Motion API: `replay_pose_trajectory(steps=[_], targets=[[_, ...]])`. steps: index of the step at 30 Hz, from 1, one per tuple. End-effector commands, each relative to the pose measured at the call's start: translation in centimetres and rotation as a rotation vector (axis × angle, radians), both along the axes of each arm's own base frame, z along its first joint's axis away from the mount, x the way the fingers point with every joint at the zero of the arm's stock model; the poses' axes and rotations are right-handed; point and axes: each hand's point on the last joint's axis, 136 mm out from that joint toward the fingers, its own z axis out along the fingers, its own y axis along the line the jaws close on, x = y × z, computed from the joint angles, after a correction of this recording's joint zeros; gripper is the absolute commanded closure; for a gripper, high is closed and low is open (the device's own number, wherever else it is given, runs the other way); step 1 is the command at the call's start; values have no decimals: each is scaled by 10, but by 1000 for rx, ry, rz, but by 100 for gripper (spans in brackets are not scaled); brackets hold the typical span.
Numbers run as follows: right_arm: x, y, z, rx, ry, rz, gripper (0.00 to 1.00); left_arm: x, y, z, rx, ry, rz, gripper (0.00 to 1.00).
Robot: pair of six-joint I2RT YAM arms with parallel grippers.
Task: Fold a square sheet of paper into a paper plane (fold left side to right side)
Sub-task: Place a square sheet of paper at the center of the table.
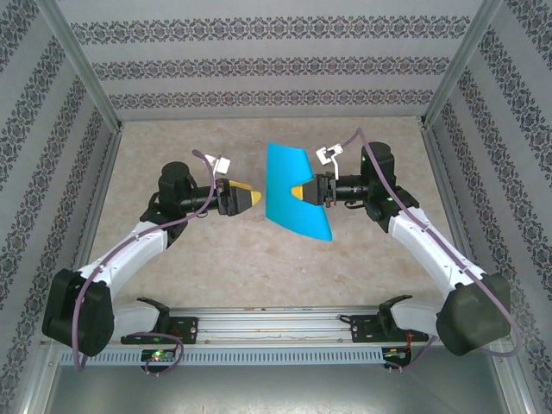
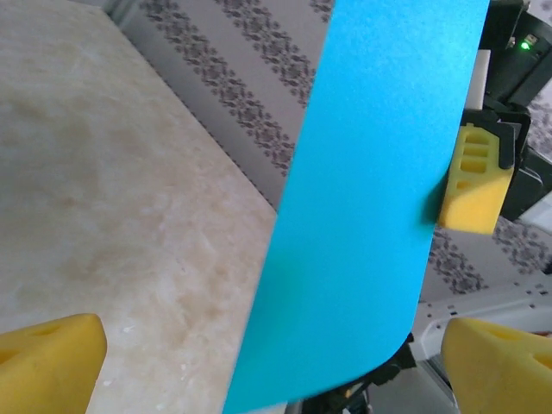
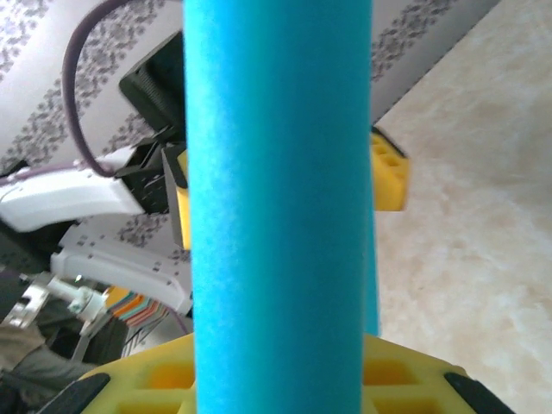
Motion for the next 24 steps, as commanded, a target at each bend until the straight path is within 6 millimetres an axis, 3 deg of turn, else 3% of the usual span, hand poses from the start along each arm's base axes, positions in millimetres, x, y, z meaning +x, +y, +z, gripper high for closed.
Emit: replay_pose_trajectory(steps=[1,3,5,8,12,14,18,24], targets=[[-7,6,13,25,-32,49,71,-14,-17,30,-42,-112,-108,0],[-3,9,9,17,-24,45,71,-15,-22,30,-39,-110,-123,2],[2,10,3,2,-13,34,71,-15,-27,28,-33,-102,-137,10],[12,8,-7,-27,-4,-8,69,-12,-30,25,-25,-86,-142,39],[23,0,-18,-59,2,-76,61,-4,-28,12,13,-60,-96,85],[31,-6,-26,-84,10,-125,53,2,-27,3,36,-28,-62,100],[53,-28,-49,-178,50,-281,35,16,-24,-26,90,79,16,100],[76,-62,-89,-312,133,-494,16,35,-18,-96,171,321,124,100]])
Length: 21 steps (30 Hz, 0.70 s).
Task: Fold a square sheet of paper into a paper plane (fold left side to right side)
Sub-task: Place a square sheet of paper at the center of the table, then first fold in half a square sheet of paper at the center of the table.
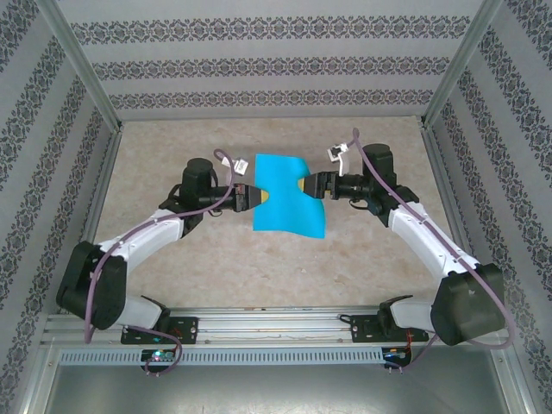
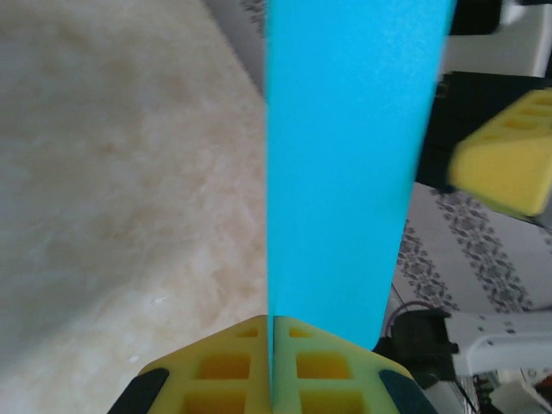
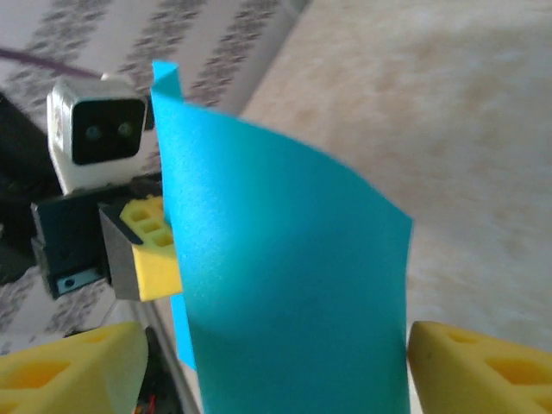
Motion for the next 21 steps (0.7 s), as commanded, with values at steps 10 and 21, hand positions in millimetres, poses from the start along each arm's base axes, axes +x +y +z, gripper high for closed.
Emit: replay_pose_trajectory(steps=[10,21], targets=[[11,-29,-92,-173,255,-226,31,3,21,-153,286,450,154,100],[4,-4,-168,-274,472,-200,76,0,27,-178,360,504,159,99]])
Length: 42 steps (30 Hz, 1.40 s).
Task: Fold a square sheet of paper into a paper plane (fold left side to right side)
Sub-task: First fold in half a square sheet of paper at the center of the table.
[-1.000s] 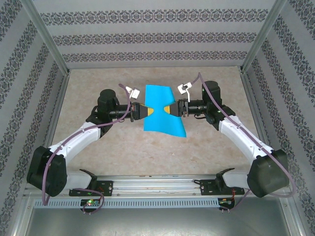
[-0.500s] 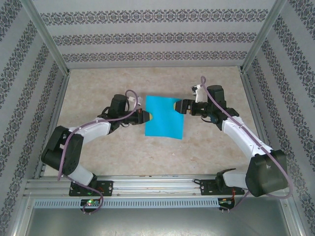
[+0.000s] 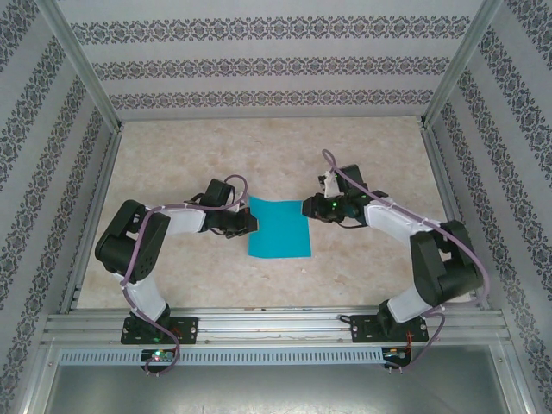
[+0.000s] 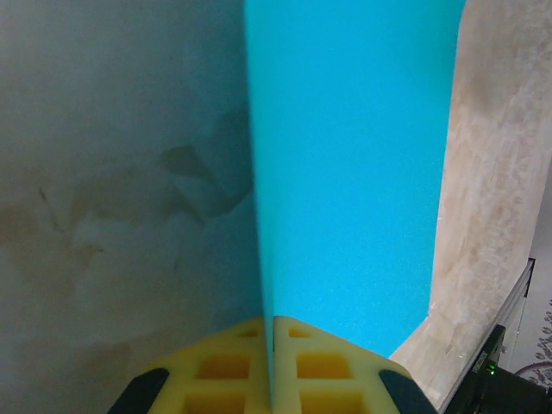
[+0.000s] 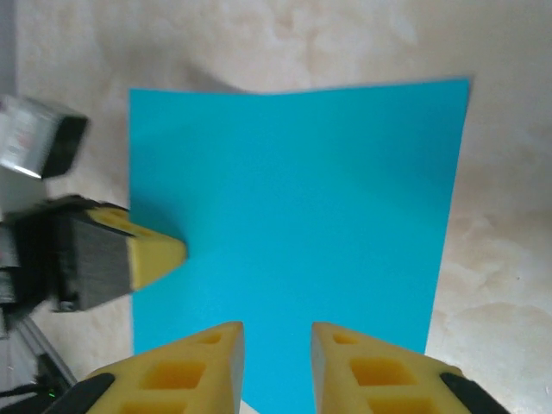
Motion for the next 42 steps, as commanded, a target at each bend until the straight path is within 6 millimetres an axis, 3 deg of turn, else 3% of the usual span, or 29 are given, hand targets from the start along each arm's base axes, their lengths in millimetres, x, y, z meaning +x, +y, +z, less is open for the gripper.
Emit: replay_pose_trajectory(steps=[1,8,17,23,29,36,42], targets=[[3,-1,-23,-51,56,-29,78,1,-1,0,25,-4,-17,99],[-6,-10,-62,-158,147,-32,85,2,-2,4,24,-7,-27,94],[-20,-17,-90,-226,219,-18,87,7,-13,37,-64,-54,-38,67],[-22,-15,-90,-230,213,-8,89,8,-28,61,-128,-86,-63,53],[-22,-9,-86,-192,205,-10,90,10,-51,70,-175,-100,-104,45],[-22,-6,-80,-153,186,-15,90,9,-75,61,-173,-85,-156,42],[-18,-1,-65,-83,140,-25,91,9,-74,46,-124,-65,-153,47]])
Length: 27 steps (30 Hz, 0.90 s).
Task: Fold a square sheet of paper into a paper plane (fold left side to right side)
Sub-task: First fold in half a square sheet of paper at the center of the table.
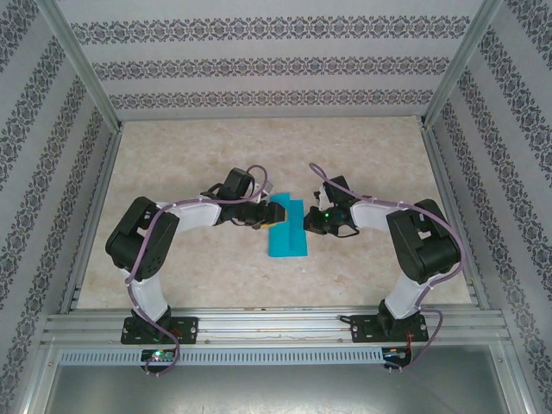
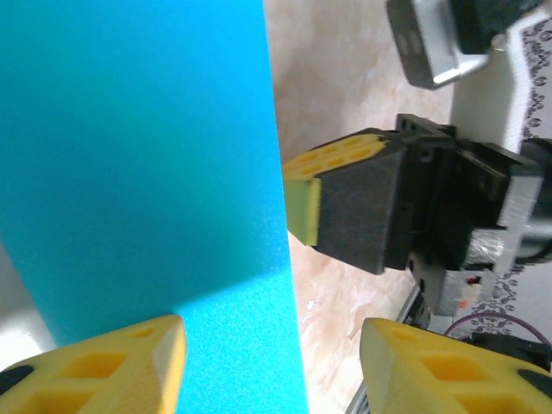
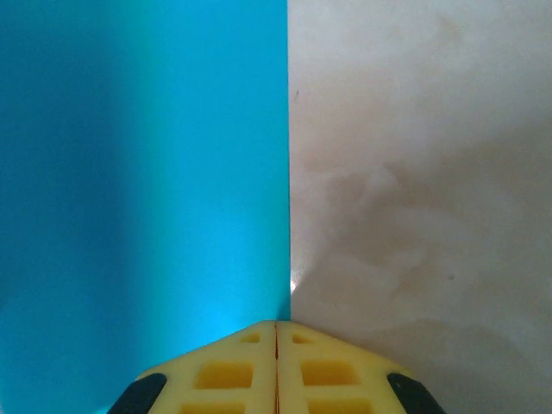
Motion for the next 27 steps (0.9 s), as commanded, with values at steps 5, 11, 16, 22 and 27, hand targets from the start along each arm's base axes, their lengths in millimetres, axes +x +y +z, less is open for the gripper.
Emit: replay_pose_trajectory(steps=[5,11,16,22,27], targets=[[1,10,24,115,-46,-6,91,3,-8,-4,20,-4,-15,65],[9,2,48,136,-126,-29,77,5,-5,-12,55,1,-7,84],[11,5,69,234,-181,-23,51,3,-4,-13,66,1,-12,90],[10,24,75,333,-174,29,36,3,-5,-14,65,2,-14,95],[12,39,69,359,-157,52,40,2,-6,-16,66,6,-18,96]])
